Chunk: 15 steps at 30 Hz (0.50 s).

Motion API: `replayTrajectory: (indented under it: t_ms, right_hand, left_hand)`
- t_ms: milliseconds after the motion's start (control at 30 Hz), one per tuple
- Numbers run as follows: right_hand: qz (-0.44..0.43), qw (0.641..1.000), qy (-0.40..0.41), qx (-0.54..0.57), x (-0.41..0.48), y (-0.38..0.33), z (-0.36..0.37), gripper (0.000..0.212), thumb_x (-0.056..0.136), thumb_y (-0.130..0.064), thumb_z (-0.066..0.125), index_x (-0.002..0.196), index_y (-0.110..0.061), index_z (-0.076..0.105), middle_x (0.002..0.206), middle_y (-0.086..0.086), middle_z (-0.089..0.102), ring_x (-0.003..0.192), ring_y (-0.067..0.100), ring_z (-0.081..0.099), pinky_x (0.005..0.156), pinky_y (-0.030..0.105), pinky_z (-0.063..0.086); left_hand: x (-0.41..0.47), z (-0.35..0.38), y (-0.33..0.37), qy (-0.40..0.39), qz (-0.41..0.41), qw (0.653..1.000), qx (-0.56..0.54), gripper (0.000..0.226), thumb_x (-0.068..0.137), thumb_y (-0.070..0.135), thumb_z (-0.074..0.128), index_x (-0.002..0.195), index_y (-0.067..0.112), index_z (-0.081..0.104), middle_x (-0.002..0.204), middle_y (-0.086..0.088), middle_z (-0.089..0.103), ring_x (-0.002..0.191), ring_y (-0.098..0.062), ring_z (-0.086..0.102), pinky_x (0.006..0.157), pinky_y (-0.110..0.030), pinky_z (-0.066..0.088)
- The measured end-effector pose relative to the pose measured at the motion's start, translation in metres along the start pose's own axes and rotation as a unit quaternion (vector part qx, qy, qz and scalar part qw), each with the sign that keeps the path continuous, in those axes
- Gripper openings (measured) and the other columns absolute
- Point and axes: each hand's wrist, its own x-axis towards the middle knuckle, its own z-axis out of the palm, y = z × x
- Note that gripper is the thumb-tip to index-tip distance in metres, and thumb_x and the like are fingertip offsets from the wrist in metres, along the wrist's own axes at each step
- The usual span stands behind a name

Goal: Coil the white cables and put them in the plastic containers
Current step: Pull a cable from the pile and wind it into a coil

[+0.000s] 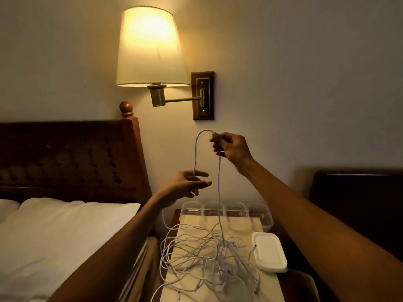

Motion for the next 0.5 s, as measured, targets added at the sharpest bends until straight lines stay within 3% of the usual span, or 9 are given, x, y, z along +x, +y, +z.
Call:
replayTrajectory:
  t_ms: [100, 233, 367, 433, 500]
  right_hand:
    - [0.004, 1.0, -0.01, -0.028, 0.003, -0.009, 0.001, 0.023, 0.094, -0.03, 0.061, 0.098, -0.01, 0.073, 0.086, -0.003, 0.07, 0.079, 0.007, 0.062, 0.072, 0.024, 0.051]
    - [0.018, 0.998, -0.029, -0.047, 0.001, -0.006, -0.006, 0.022, 0.092, -0.033, 0.062, 0.098, -0.016, 0.073, 0.097, -0.007, 0.069, 0.095, 0.006, 0.058, 0.083, 0.028, 0.047]
    - [0.099, 0.992, -0.045, -0.062, -0.013, 0.017, -0.021, 0.046, 0.1, -0.048, 0.041, 0.126, -0.014, 0.057, 0.115, 0.0, 0.06, 0.106, 0.018, 0.057, 0.086, 0.034, 0.05]
    - [0.183, 0.982, -0.046, -0.021, -0.032, 0.05, -0.025, 0.038, 0.105, -0.038, 0.035, 0.129, -0.014, 0.053, 0.12, 0.004, 0.061, 0.108, 0.021, 0.058, 0.091, 0.038, 0.05]
    - [0.228, 0.967, -0.104, -0.043, -0.057, 0.09, -0.027, 0.031, 0.102, -0.023, 0.045, 0.131, -0.016, 0.051, 0.12, 0.003, 0.064, 0.107, 0.019, 0.061, 0.093, 0.038, 0.051]
  left_hand:
    - [0.013, 0.02, 0.013, 0.003, 0.01, 0.997, -0.071, 0.04, 0.084, 0.036, 0.074, 0.121, 0.023, 0.067, 0.093, -0.005, 0.066, 0.067, -0.009, 0.055, 0.059, -0.02, 0.047]
    - [0.024, 0.03, 0.022, 0.024, 0.022, 0.997, -0.065, 0.029, 0.09, 0.032, 0.067, 0.104, 0.008, 0.072, 0.078, -0.004, 0.062, 0.062, -0.012, 0.052, 0.054, -0.022, 0.044]
    - [0.025, 0.028, 0.024, 0.024, 0.04, 0.998, -0.044, 0.03, 0.096, 0.027, 0.06, 0.103, -0.001, 0.07, 0.078, -0.006, 0.063, 0.065, -0.012, 0.056, 0.059, -0.021, 0.049]
    - [0.027, 0.025, 0.027, 0.033, 0.05, 0.996, -0.061, 0.029, 0.097, 0.024, 0.059, 0.102, -0.003, 0.069, 0.076, -0.007, 0.062, 0.065, -0.012, 0.057, 0.06, -0.022, 0.049]
    - [0.03, 0.022, 0.029, 0.043, 0.06, 0.993, -0.092, 0.027, 0.096, 0.021, 0.06, 0.101, -0.004, 0.069, 0.074, -0.008, 0.061, 0.065, -0.014, 0.056, 0.059, -0.023, 0.049]
